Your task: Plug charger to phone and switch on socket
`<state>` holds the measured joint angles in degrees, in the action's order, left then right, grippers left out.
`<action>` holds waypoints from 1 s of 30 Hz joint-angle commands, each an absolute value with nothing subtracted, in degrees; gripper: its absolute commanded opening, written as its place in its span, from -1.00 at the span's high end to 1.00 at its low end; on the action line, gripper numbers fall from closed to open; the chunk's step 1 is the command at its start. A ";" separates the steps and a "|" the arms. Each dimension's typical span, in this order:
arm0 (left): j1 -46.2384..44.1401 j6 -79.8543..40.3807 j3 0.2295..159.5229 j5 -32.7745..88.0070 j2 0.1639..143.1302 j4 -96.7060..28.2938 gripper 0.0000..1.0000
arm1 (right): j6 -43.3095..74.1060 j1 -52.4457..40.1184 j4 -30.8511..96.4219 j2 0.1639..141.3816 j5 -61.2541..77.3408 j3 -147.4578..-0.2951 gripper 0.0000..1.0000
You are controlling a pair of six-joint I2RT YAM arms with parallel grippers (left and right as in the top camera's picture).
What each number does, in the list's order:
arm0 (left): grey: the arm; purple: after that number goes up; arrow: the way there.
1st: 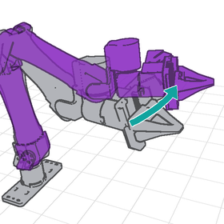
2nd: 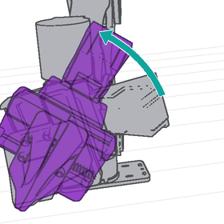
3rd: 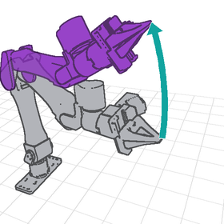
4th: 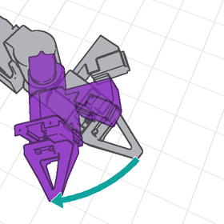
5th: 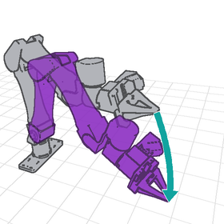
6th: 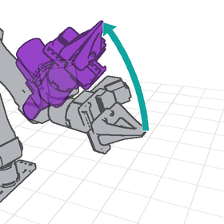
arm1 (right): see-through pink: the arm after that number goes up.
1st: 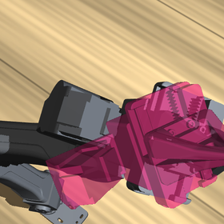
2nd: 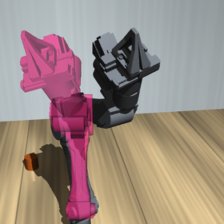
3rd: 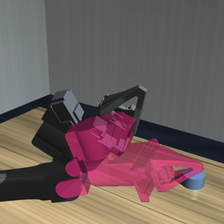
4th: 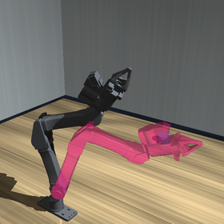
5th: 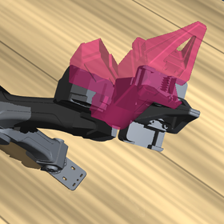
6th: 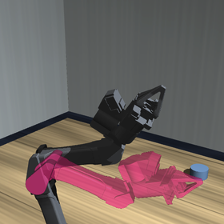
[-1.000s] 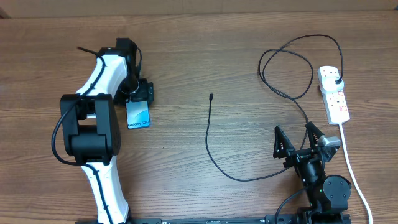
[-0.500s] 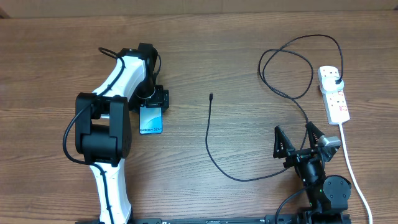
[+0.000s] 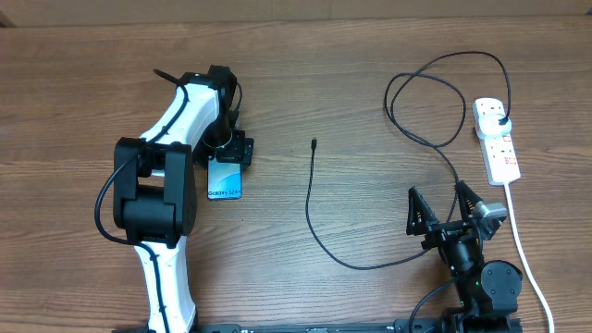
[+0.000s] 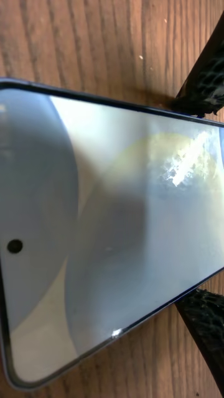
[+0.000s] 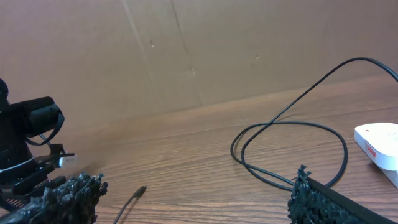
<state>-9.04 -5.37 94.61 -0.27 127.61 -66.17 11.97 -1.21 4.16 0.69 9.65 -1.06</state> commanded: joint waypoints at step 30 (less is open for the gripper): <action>-9.45 -15.11 91.29 2.76 132.27 -63.57 -0.82 | 11.92 -1.54 3.92 0.16 9.69 -0.45 -0.99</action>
